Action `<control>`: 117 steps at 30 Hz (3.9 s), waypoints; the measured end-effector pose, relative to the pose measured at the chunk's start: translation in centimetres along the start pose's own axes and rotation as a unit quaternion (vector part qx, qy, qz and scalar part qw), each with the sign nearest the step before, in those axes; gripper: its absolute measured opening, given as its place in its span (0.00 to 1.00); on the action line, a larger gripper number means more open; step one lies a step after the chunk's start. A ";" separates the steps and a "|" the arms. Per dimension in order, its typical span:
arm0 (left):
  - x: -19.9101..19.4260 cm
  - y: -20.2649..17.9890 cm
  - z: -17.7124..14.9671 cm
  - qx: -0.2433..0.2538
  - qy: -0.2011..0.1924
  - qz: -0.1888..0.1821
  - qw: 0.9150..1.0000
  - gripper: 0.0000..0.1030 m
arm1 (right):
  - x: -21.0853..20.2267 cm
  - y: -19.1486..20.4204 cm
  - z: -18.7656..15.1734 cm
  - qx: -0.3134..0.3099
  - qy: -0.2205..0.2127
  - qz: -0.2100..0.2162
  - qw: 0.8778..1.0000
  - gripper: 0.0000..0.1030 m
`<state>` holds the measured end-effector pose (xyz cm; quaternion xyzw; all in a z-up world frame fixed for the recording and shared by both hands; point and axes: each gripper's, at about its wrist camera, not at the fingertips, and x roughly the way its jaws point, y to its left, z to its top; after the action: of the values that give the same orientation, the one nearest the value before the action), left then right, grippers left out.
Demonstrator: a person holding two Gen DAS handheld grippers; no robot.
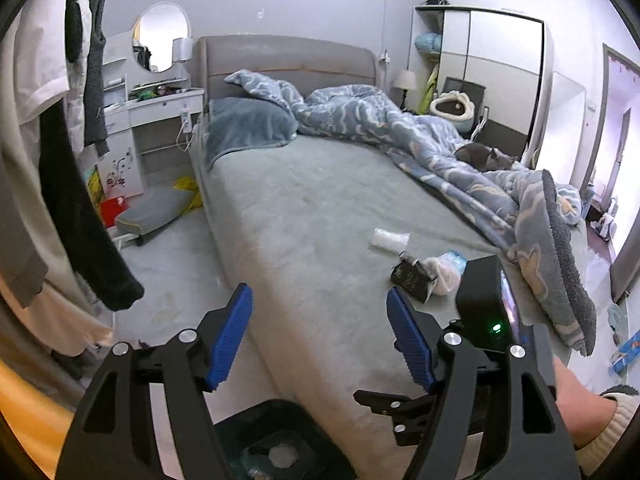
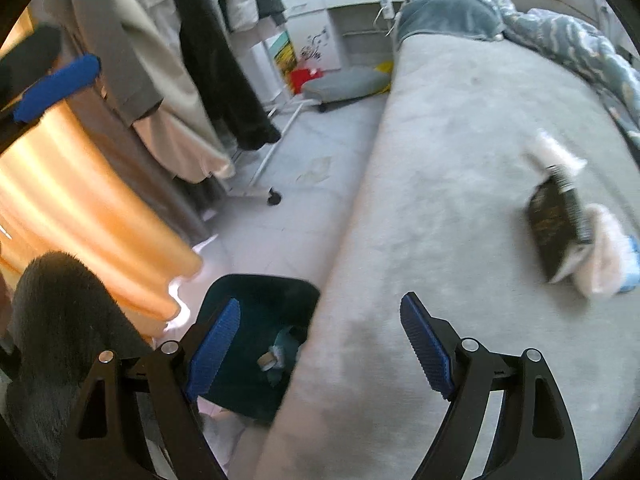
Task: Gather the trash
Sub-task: 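Move both tools back over the bed toward the white ball and black packet, then grasp the white fluffy ball with the right tool, then grasp the black 'face' tissue packet with the left tool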
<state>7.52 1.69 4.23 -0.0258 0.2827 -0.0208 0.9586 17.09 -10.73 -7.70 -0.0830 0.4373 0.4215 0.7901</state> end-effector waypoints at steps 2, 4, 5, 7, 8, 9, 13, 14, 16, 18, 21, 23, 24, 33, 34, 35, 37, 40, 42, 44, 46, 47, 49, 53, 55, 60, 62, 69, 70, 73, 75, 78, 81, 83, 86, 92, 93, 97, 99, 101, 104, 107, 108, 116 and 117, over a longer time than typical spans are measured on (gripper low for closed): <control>0.6 -0.2 0.0 -0.009 -0.007 -0.010 1.000 0.74 | -0.7 -0.6 0.3 -0.001 -0.008 -0.011 1.000 0.81; 1.4 -0.2 0.2 -0.015 -0.008 -0.015 1.000 0.74 | -1.5 -1.6 0.5 0.005 -0.017 -0.018 1.000 0.81; 1.9 -0.2 0.3 -0.017 -0.006 -0.017 1.000 0.74 | -1.7 -2.0 0.5 0.008 -0.020 -0.020 1.000 0.81; 2.9 -0.4 0.4 -0.015 -0.001 -0.016 1.000 0.75 | -2.3 -3.0 0.6 0.017 -0.030 -0.025 0.999 0.81; 3.2 -0.3 0.4 -0.013 -0.001 -0.015 1.000 0.75 | -2.5 -3.4 0.7 0.023 -0.037 -0.026 0.999 0.81; 3.7 -0.3 0.3 -0.012 0.002 -0.015 1.000 0.76 | -2.7 -3.9 0.5 0.026 -0.040 -0.027 0.999 0.81; 5.7 0.1 -0.1 -0.025 0.014 -0.017 0.999 0.76 | -3.3 -5.5 0.3 0.041 -0.055 -0.031 0.997 0.81; 6.2 0.1 -0.1 -0.024 0.013 -0.016 0.999 0.76 | -3.5 -5.9 0.4 0.046 -0.061 -0.032 0.997 0.81; 7.1 0.0 -0.2 -0.022 0.014 -0.016 1.000 0.76 | -4.1 -6.7 0.4 0.052 -0.069 -0.035 0.996 0.81; 7.8 -0.1 -0.1 -0.022 0.016 -0.020 0.999 0.76 | -4.8 -7.4 0.5 0.058 -0.081 -0.041 0.994 0.81; 8.8 -0.4 0.1 -0.019 0.021 -0.024 0.999 0.77 | -5.6 -8.5 0.6 0.066 -0.094 -0.043 0.992 0.81; 9.7 -0.6 0.3 -0.023 0.030 -0.028 0.999 0.77 | -6.3 -9.3 0.6 0.071 -0.101 -0.046 0.991 0.81; 10.1 -0.9 0.4 -0.023 0.033 -0.030 0.999 0.77 | -6.7 -9.9 0.7 0.077 -0.107 -0.047 0.990 0.81; 14.1 -3.7 1.5 0.019 0.047 -0.054 0.997 0.80 | -9.0 -14.0 0.4 0.119 -0.137 -0.050 0.982 0.81; 14.7 -4.0 1.6 0.022 0.051 -0.058 0.997 0.80 | -9.1 -14.4 0.4 0.122 -0.138 -0.051 0.981 0.81; 15.2 -4.3 1.6 0.024 0.054 -0.062 0.996 0.80 | -9.1 -14.7 0.3 0.126 -0.140 -0.052 0.981 0.81; 16.0 -4.8 1.7 0.032 0.058 -0.070 0.995 0.81 | -9.1 -15.6 0.1 0.140 -0.143 -0.051 0.979 0.81; 16.8 -5.7 2.0 0.051 0.055 -0.107 0.991 0.83 | -9.0 -16.7 -0.2 0.159 -0.144 -0.043 0.976 0.81; 17.1 -6.3 2.2 0.065 0.053 -0.126 0.988 0.87 | -8.8 -17.4 -0.4 0.173 -0.145 -0.040 0.973 0.81; 17.5 -6.6 2.2 0.071 0.056 -0.143 0.986 0.87 | -8.7 -17.8 -0.5 0.185 -0.145 -0.038 0.971 0.81; 17.8 -6.9 2.1 0.069 0.059 -0.153 0.984 0.87 | -8.6 -18.3 -0.7 0.200 -0.147 -0.032 0.968 0.81; 17.9 -6.9 2.1 0.072 0.057 -0.160 0.983 0.87 | -8.6 -18.6 -0.8 0.205 -0.148 -0.030 0.967 0.81; 18.3 -7.3 1.9 0.085 0.059 -0.159 0.982 0.87 | -8.3 -19.0 -1.0 0.215 -0.148 -0.025 0.965 0.81; 19.3 -7.6 1.5 0.093 0.072 -0.170 0.978 0.87 | -7.3 -19.5 -1.2 0.224 -0.137 -0.018 0.965 0.81; 19.9 -8.2 1.3 0.107 0.078 -0.170 0.977 0.87 | -6.7 -19.7 -1.3 0.232 -0.135 -0.006 0.963 0.81; 21.9 -9.8 -0.4 0.153 0.110 -0.173 0.967 0.87 | -5.6 -20.4 -1.2 0.250 -0.132 0.009 0.959 0.76; 22.6 -10.2 -0.7 0.163 0.117 -0.179 0.963 0.87 | -5.1 -20.5 -1.1 0.256 -0.131 0.020 0.957 0.73; 24.1 -10.5 -0.5 0.161 0.120 -0.185 0.962 0.87 | -4.0 -21.0 -1.1 0.264 -0.120 0.021 0.957 0.67; 24.3 -10.6 -0.5 0.161 0.122 -0.185 0.962 0.87 | -3.8 -21.1 -1.2 0.267 -0.118 0.023 0.956 0.66; 24.7 -10.9 -0.7 0.166 0.127 -0.187 0.960 0.87 | -3.3 -21.2 -1.3 0.273 -0.116 0.033 0.954 0.62; 25.0 -11.0 -0.6 0.165 0.127 -0.189 0.960 0.87 | -2.9 -21.4 -1.4 0.283 -0.117 0.046 0.951 0.57; 25.3 -11.1 -0.5 0.164 0.125 -0.189 0.960 0.87 | -2.9 -21.5 -1.5 0.285 -0.120 0.042 0.950 0.46; 25.8 -11.3 -0.9 0.174 0.128 -0.186 0.959 0.87 | -3.3 -21.6 -1.7 0.292 -0.128 0.045 0.947 0.40; 26.1 -11.2 -1.0 0.174 0.131 -0.188 0.958 0.87 | -3.7 -21.8 -1.9 0.297 -0.136 0.049 0.944 0.38; 26.5 -11.2 -1.1 0.169 0.137 -0.192 0.957 0.88 | -4.0 -22.1 -1.9 0.303 -0.144 0.051 0.940 0.38; 26.8 -11.4 -1.0 0.166 0.134 -0.195 0.957 0.88 | -4.2 -22.2 -1.9 0.309 -0.151 0.057 0.937 0.38; 26.9 -11.4 -1.0 0.166 0.134 -0.196 0.957 0.88 | -4.2 -22.2 -2.0 0.310 -0.152 0.058 0.937 0.38; 27.5 -11.7 -1.2 0.171 0.138 -0.198 0.955 0.88 | -4.2 -22.6 -2.3 0.319 -0.154 0.063 0.933 0.38; 27.8 -12.0 -1.4 0.176 0.140 -0.201 0.954 0.88 | -4.0 -22.6 -2.4 0.320 -0.152 0.065 0.933 0.38; 28.1 -12.2 -1.5 0.177 0.143 -0.205 0.952 0.85 | -3.9 -22.7 -2.4 0.321 -0.151 0.065 0.933 0.38; 28.4 -12.7 -1.7 0.188 0.144 -0.205 0.950 0.77 | -4.0 -22.7 -2.4 0.322 -0.152 0.067 0.932 0.38; 28.4 -12.9 -1.7 0.193 0.144 -0.206 0.949 0.69 | -4.1 -22.6 -2.2 0.320 -0.153 0.062 0.933 0.38; 28.4 -13.0 -1.7 0.196 0.143 -0.206 0.948 0.68 | -4.1 -22.6 -2.2 0.322 -0.155 0.062 0.932 0.38; 28.1 -12.7 -1.1 0.189 0.145 -0.209 0.948 0.65 | -5.4 -22.4 -1.9 0.320 -0.181 0.061 0.928 0.38; 27.9 -12.7 -1.0 0.190 0.144 -0.208 0.948 0.65 | -5.6 -22.3 -1.9 0.319 -0.183 0.060 0.928 0.37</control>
<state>30.08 -12.58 -10.94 0.1021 0.3970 -0.2771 0.8690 30.95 -29.08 -9.90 0.2787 0.4007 0.3143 0.8142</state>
